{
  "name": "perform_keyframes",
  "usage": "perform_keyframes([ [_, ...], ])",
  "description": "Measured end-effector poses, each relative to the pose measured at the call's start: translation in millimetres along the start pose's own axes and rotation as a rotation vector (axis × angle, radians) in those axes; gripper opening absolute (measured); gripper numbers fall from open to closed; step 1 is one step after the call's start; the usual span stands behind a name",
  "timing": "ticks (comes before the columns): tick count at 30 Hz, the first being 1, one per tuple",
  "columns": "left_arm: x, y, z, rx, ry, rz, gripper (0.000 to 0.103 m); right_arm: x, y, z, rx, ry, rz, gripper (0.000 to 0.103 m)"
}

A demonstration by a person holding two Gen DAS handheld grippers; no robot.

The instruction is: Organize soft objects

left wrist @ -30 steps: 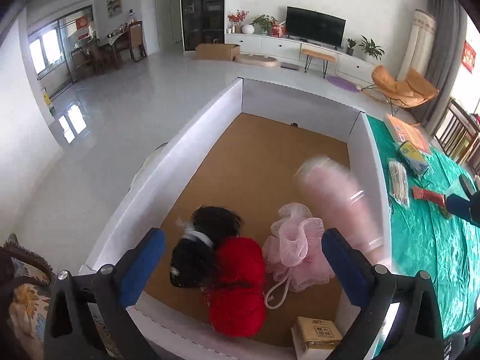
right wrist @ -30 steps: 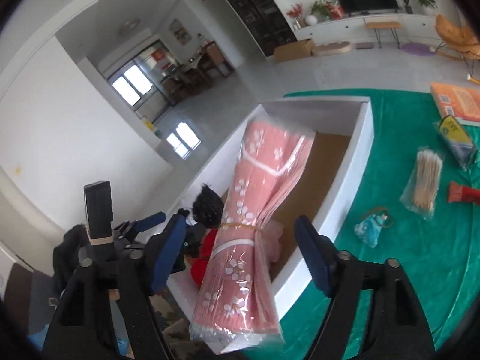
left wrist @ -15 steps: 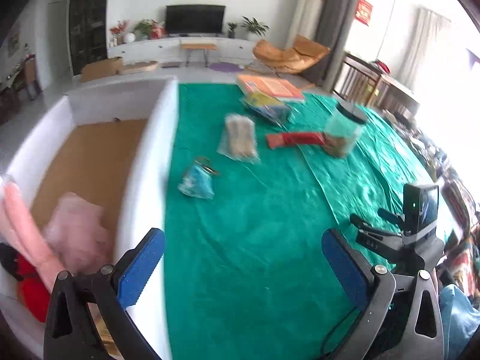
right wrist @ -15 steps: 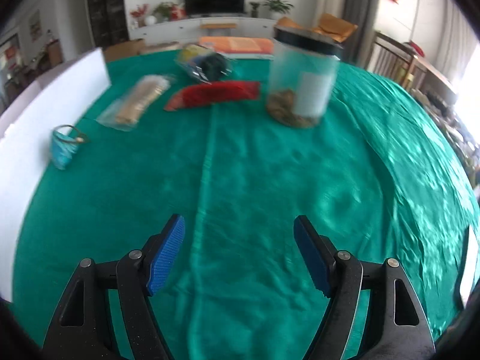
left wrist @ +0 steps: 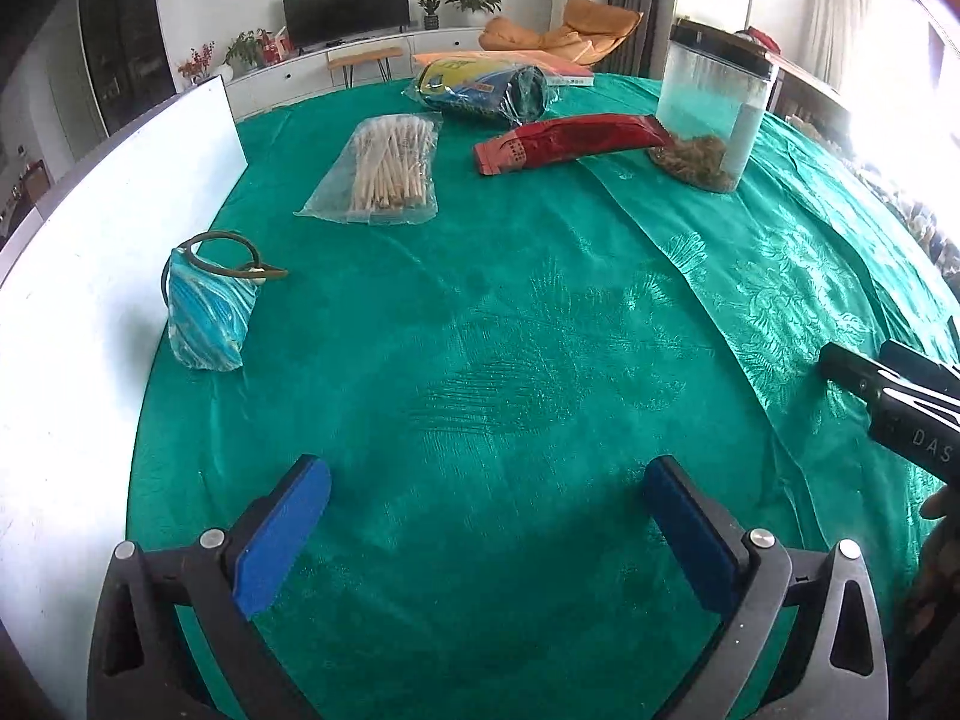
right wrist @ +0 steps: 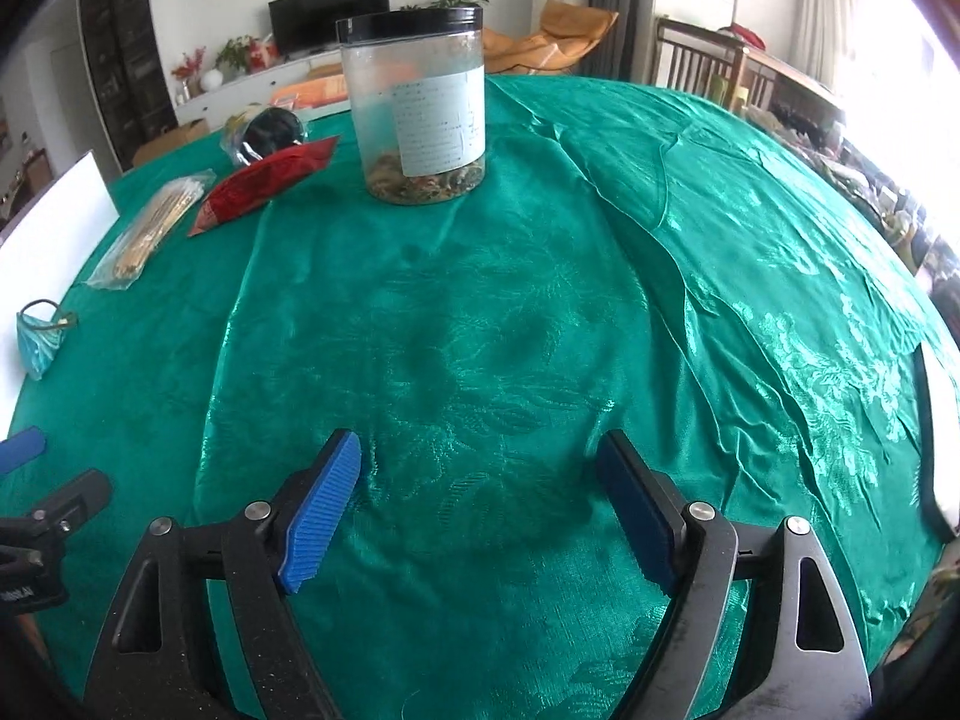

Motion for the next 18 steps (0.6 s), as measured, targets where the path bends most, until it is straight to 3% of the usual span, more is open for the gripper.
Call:
perform_keyframes([
  [18, -0.4, 2.5, -1.2, -0.003, -0.004, 0.001, 0.103, 0.9, 3.4, -0.5, -0.005, -0.006, -0.007, 0.087],
])
Point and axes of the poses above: each gripper's, at about its wrist camera, not at the fingertips, and y roughly the way its jaws point, z to its right, x to its underside, the point moved 5 cm from there along y, roughly the way its jaws point, and after that the axes turned 13 degrees about y, right-handed, at the moved point
